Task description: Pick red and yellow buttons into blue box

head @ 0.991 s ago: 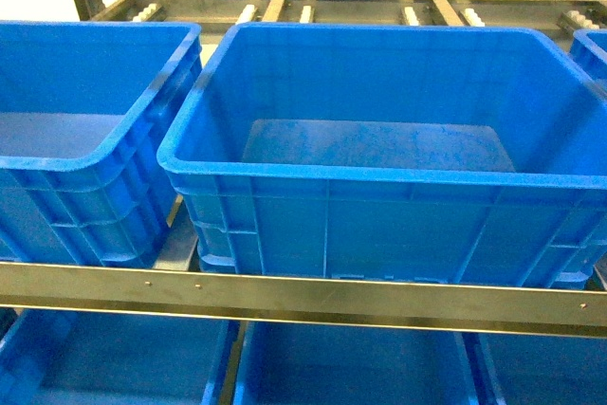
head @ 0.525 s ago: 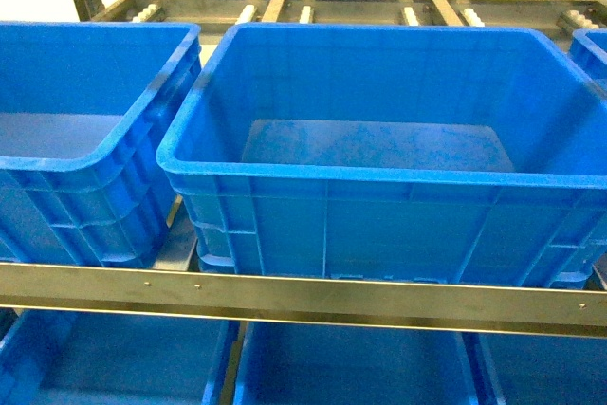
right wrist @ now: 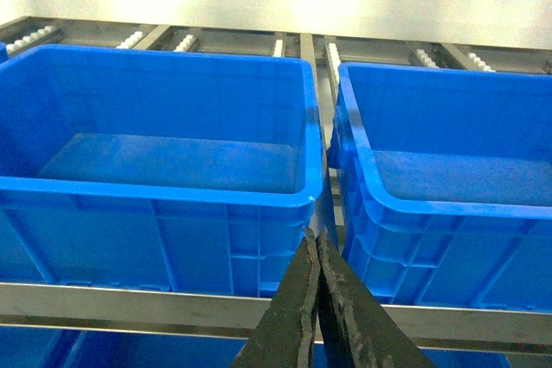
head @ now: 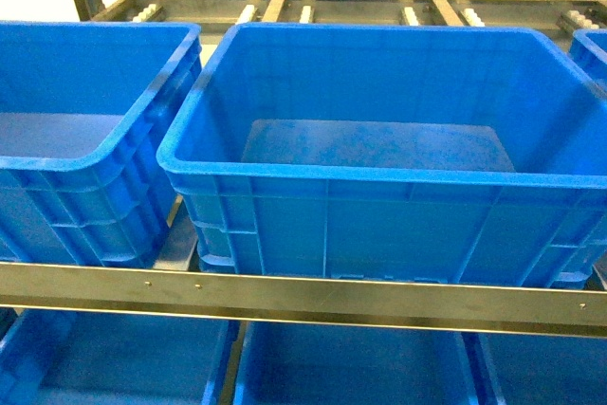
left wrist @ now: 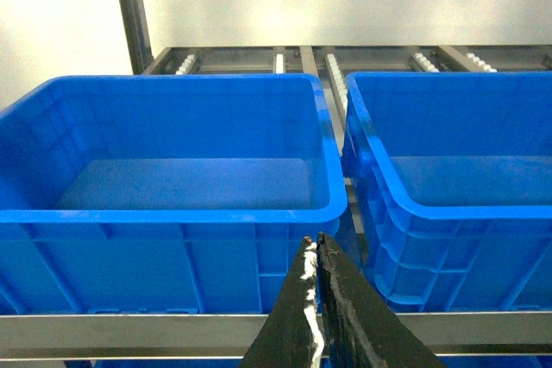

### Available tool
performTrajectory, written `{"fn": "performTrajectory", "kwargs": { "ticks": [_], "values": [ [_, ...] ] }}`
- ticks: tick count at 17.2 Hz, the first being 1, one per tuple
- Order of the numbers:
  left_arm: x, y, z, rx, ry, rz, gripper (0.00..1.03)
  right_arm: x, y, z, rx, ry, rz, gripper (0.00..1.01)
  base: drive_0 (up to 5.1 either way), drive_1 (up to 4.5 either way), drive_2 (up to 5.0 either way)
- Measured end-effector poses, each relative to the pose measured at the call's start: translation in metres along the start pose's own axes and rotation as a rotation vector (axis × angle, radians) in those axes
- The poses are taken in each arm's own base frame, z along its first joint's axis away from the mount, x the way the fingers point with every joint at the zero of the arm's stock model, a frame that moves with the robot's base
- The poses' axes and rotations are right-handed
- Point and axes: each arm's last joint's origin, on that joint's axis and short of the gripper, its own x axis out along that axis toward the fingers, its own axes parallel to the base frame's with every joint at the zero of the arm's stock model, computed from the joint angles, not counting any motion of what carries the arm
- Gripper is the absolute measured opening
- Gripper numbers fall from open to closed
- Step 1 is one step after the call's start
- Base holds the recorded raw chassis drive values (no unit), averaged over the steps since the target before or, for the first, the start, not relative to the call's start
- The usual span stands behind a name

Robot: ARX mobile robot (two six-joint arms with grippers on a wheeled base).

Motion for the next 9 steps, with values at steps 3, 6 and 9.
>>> {"fn": "performTrajectory", "kwargs": {
  "ticks": [3, 6, 9],
  "values": [
    [-0.003, 0.0, 0.0, 0.0, 0.002, 0.0, 0.02, -0.003, 0.0, 0.0, 0.0, 0.001, 0.0, 0.02, 0.0, 0.0, 0.0],
    [-0.005, 0.0, 0.0, 0.0, 0.001, 0.0, 0.02, -0.012, 0.0, -0.006, 0.0, 0.037, 0.0, 0.02, 0.0, 0.0, 0.0],
    [-0.015, 0.0, -0.002, 0.0, -0.003, 0.0, 0.02, -0.014, 0.0, -0.004, 0.0, 0.019, 0.0, 0.02, 0.0, 0.0, 0.0]
  ]
}}
